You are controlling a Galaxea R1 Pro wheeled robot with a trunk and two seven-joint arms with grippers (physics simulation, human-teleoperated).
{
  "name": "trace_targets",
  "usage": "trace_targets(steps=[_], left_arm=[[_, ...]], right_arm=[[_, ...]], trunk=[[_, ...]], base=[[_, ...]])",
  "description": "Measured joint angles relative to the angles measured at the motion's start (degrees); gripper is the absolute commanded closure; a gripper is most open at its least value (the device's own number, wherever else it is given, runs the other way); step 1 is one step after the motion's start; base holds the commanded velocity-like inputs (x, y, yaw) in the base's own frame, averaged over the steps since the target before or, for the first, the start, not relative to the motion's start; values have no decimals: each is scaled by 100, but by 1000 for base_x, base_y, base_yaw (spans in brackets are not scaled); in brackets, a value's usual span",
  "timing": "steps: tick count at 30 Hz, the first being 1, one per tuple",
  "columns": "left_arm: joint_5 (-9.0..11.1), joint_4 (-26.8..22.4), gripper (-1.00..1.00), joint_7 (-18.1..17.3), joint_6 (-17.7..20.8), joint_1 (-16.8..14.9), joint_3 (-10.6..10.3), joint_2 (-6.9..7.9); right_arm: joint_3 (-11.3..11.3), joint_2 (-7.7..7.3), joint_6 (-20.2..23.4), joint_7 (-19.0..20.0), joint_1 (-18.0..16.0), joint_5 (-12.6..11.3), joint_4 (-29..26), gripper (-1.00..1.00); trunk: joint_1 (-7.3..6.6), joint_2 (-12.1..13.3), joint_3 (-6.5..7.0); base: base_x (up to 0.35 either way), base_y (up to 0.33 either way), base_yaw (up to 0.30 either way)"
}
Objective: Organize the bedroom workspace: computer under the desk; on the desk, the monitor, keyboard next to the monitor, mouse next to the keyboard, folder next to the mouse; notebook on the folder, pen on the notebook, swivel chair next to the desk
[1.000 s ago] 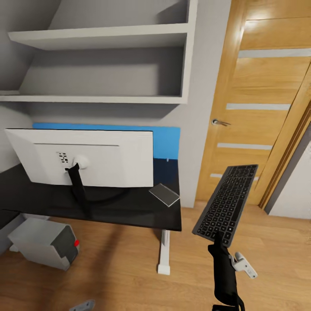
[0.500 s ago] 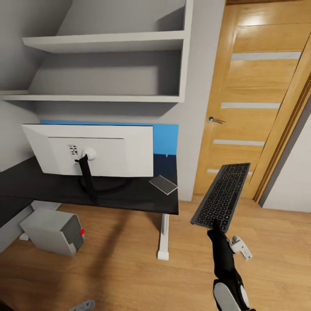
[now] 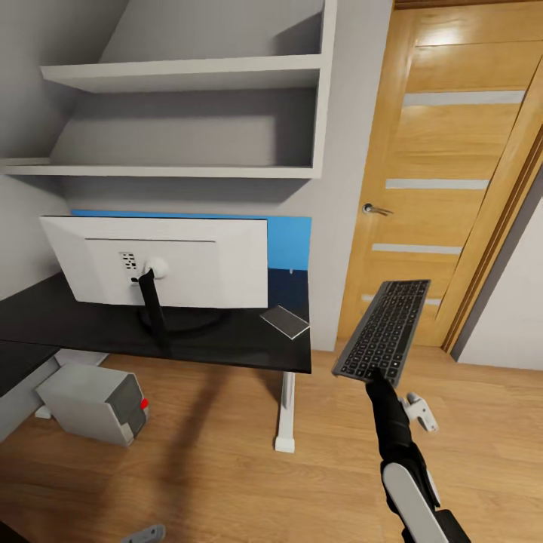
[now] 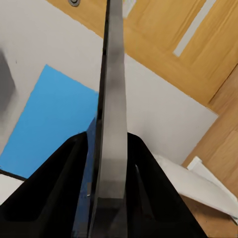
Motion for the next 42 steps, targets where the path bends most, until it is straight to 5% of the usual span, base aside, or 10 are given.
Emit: trace_targets(steps=[10,17,19,21,26,28,34,42], left_arm=[[-4,0,-100,0,-8,0,-4,0],[1,0,-100,-1,-5,0,-16,-4],[2,0,-100,-1,-6,-1,-17,-6],[1,0,-100,-1,-6,0,-16,-9],[1,0,-100,-1,-7,0,-15,-11],[1,0,-100,-1,-8,0,-14,-11],[2,-1,-100,-1,-8,0,-13,-11],[2,-1,-100,-1,-8,1,-15,-19]], right_arm=[[11,14,-36,412,10,-36,42,100],[292,30,-94,410,18,-47,40,100],[764,186,-81,409,19,-75,145,100],[763,270,-79,407,17,-24,161,100],[816,905,-197,384,18,-67,355,100],[823,1012,-271,380,18,-67,522,100],[878,1135,-676,387,18,-24,724,100],[1667,1132,-2530,427,18,51,773,100]], trunk=[[0,0,0],[0,0,0],[0,0,-1],[0,0,0],[0,0,-1],[0,0,-1],[0,0,0],[0,0,0]], base=[[0,0,0],[0,0,0],[0,0,0],[0,0,0],[0,0,0],[0,0,0],[0,0,0],[0,0,0]])
